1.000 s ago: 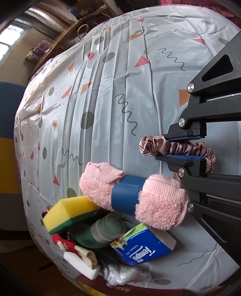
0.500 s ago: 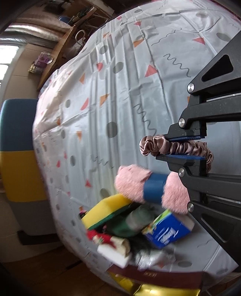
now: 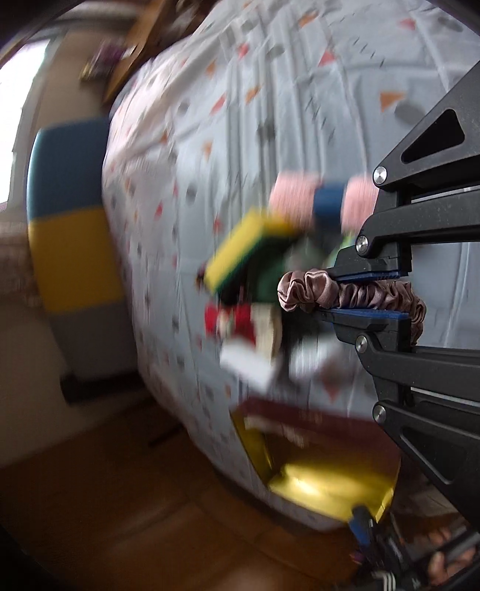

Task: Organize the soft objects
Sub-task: 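Carry the brown scrunchie to the gold tray and release it with the right tool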

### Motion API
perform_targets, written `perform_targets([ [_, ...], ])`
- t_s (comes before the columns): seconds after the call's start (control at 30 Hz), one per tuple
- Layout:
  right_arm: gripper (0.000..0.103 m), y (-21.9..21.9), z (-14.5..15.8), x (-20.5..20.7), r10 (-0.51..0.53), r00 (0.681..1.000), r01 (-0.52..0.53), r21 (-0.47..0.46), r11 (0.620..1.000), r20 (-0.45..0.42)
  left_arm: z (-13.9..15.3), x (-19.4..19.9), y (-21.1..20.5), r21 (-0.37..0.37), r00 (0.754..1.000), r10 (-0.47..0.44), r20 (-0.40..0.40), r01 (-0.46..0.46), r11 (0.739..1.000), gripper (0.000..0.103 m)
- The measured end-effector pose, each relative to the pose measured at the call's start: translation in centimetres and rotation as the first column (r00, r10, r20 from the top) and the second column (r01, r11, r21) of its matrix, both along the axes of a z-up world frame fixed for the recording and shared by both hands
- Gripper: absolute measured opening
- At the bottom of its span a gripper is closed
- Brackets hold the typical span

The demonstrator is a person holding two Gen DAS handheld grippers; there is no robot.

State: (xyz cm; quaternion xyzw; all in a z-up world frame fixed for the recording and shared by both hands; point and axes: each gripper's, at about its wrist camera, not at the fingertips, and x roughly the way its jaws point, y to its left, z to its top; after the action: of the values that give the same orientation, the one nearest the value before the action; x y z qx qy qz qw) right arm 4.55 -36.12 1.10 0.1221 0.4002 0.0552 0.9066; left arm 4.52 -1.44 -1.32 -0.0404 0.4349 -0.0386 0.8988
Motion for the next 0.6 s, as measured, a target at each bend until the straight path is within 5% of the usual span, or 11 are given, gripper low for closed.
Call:
perform_targets([
  [0.23, 0.012, 9.2, 1.6, 1.3, 0.208, 0.977, -0.208, 0.009, 0.978, 0.039, 0.3, -0.3, 1.1, -0.002, 1.0, 0.024, 0.015, -0.024, 1.0, 0.08],
  [0.6, 0.012, 18.2, 0.5, 2.3, 0.384, 0.923, -0.384, -0.001, 0.923, -0.004, 0.4, -0.5, 3.1, -0.006, 0.998, 0.059, 0.019, -0.059, 0.998, 0.08],
])
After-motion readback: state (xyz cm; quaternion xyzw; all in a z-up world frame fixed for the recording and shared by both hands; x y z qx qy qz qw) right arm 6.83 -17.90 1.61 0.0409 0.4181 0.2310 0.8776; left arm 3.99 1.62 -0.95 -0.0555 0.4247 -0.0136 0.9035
